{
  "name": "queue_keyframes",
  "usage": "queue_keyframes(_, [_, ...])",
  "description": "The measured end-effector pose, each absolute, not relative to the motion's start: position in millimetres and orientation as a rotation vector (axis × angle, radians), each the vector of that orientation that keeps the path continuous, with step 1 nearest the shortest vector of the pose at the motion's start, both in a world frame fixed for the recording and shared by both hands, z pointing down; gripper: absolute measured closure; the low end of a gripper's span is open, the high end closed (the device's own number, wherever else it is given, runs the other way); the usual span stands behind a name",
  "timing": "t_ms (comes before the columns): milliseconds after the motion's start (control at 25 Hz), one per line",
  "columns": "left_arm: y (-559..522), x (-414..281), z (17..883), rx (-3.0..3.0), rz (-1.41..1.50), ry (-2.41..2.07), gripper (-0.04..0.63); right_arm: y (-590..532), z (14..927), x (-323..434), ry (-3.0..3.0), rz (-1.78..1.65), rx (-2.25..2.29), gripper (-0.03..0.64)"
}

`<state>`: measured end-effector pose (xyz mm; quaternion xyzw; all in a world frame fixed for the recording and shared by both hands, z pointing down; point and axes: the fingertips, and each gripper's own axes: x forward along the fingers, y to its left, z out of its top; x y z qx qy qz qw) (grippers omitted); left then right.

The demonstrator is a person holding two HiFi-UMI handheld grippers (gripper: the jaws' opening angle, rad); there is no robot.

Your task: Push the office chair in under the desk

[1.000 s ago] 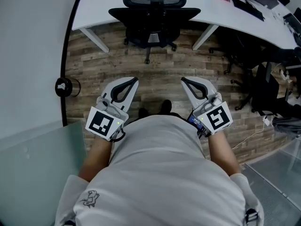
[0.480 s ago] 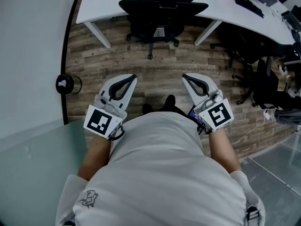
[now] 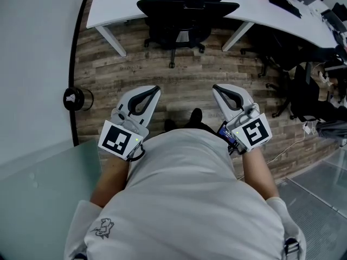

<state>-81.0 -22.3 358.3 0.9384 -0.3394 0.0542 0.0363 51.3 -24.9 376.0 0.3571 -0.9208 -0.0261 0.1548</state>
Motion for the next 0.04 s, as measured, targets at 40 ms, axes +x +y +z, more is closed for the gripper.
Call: queue_keyframes(40, [-22.6, -81.5, 359.9, 2.879, 0.172, -1.037, 0.597, -25.9, 375.3, 50.5, -2.637, -0.079, 1.023, 0.614])
